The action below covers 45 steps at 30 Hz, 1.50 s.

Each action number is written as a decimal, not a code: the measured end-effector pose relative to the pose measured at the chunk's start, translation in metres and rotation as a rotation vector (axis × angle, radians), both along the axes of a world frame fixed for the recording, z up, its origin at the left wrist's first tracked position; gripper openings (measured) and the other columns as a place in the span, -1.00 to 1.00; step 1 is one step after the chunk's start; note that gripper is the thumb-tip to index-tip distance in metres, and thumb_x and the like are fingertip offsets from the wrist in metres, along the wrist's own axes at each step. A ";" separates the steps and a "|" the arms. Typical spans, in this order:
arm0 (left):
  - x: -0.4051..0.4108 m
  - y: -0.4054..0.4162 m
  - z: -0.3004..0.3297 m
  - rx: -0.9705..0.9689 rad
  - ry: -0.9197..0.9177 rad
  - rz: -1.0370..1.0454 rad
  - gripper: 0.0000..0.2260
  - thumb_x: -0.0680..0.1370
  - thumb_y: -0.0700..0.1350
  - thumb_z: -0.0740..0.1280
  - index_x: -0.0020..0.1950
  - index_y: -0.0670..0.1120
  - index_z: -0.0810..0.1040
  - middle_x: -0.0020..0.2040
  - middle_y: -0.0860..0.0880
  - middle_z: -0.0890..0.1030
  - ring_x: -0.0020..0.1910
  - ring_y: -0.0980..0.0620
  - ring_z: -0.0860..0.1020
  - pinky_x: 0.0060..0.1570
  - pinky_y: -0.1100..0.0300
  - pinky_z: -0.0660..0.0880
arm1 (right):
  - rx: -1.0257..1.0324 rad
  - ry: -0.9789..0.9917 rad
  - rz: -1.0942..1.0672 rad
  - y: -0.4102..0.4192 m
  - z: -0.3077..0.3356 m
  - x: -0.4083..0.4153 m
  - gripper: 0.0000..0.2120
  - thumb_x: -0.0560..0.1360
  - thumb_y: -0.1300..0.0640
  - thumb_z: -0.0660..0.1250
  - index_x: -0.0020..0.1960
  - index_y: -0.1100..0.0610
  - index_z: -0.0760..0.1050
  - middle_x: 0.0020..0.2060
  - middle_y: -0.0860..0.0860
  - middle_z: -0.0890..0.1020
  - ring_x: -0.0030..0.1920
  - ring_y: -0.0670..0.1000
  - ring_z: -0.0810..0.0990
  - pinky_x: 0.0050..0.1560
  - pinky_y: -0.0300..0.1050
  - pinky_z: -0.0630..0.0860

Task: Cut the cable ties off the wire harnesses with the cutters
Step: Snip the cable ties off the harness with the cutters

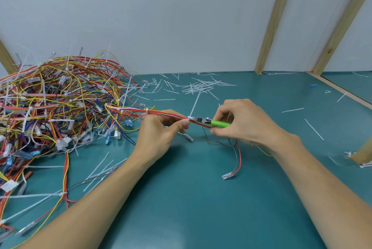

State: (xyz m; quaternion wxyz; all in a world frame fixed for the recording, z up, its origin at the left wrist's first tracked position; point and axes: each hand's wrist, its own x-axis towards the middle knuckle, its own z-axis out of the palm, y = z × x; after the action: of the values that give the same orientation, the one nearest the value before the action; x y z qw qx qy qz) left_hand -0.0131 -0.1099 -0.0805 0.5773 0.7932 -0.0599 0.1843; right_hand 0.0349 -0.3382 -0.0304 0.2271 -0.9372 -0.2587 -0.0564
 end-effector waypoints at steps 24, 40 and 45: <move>-0.002 0.000 0.004 -0.036 -0.010 -0.024 -0.95 0.51 -0.14 0.50 -0.15 -0.05 0.70 -0.26 -0.02 0.72 -0.22 -0.02 0.70 -0.04 0.08 0.62 | 0.076 -0.026 -0.064 0.004 -0.001 -0.003 -0.86 0.32 -0.13 0.56 -0.28 -0.18 0.60 -0.25 -0.19 0.61 -0.17 -0.16 0.59 -0.10 -0.04 0.55; 0.002 0.008 0.010 -0.310 0.018 0.094 -0.92 0.58 -0.05 0.43 -0.09 -0.02 0.67 -0.16 -0.01 0.73 -0.25 0.01 0.71 -0.39 0.31 0.47 | 0.597 0.397 -0.009 -0.003 0.004 0.004 -0.88 0.52 0.28 0.48 -0.01 0.20 0.55 -0.05 0.12 0.76 -0.09 0.01 0.69 -0.01 -0.11 0.58; 0.002 0.011 0.015 -0.452 0.053 0.140 -0.89 0.58 -0.04 0.42 -0.05 -0.05 0.68 -0.10 -0.03 0.74 -0.22 0.01 0.69 -0.37 0.29 0.47 | 0.583 0.308 -0.100 -0.001 0.001 0.008 -0.91 0.53 0.24 0.49 -0.07 0.14 0.57 -0.17 -0.08 0.76 -0.21 -0.12 0.66 -0.13 -0.20 0.54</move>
State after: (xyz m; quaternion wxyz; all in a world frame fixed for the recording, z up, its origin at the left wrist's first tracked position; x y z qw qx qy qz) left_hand -0.0107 -0.0986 -0.0657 0.7273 0.6508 0.0533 0.2115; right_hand 0.0431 -0.3387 -0.0296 0.5192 -0.8418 -0.1477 0.0032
